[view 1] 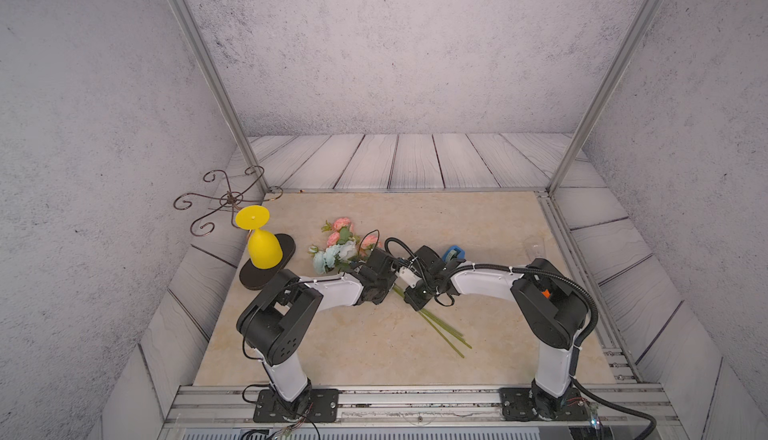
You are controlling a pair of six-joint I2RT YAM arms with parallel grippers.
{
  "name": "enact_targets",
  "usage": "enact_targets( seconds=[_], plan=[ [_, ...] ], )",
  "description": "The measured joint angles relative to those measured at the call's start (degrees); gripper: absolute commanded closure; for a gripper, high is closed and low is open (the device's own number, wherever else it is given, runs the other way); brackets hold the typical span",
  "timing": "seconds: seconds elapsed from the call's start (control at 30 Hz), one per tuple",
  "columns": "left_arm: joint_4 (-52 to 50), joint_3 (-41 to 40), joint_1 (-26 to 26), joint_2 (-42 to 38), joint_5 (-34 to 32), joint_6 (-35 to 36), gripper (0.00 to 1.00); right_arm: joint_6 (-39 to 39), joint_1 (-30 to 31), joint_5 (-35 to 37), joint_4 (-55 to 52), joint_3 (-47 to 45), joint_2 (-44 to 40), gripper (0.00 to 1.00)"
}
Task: Wrap bouquets with tape
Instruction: Move the flowers to the center of the board.
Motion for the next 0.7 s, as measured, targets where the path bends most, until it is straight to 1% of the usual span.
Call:
enact_targets(
  seconds=[0.07,0.1,0.17,0.2,0.37,0.6,0.7],
  plan=[
    [-0.7,0.4,0.0,0.0,0.2,0.1,1.0,0.1,0.0,0.2,0.0,-0.1,-0.1,0.79],
    [-1.4,0.8,0.0,0.0,0.3,0.2,1.0,0.4,0.0,0.6,-0.1,-0.2,-0.3,0.69],
    [-3.3,1.7,0.0,0.0,0.3,0.6,1.0,0.8,0.0,1.8,-0.3,-0.7,-1.5,0.55],
    [-4.3,2.3,0.0,0.0,0.3,0.7,1.0,1.0,0.0,3.0,-0.4,-1.2,-2.5,0.53],
    [-8.6,3.8,0.0,-0.8,0.2,0.9,1.0,0.8,-0.1,6.3,-0.5,-2.2,-5.6,0.52],
    [-13.1,6.0,-0.3,-2.9,0.5,1.3,1.0,2.6,-0.2,5.0,1.7,-5.9,-5.6,0.49],
    [-14.6,6.8,-0.6,-3.7,0.5,1.4,1.0,3.3,-0.4,4.6,1.6,-5.9,-5.6,0.49]
  ],
)
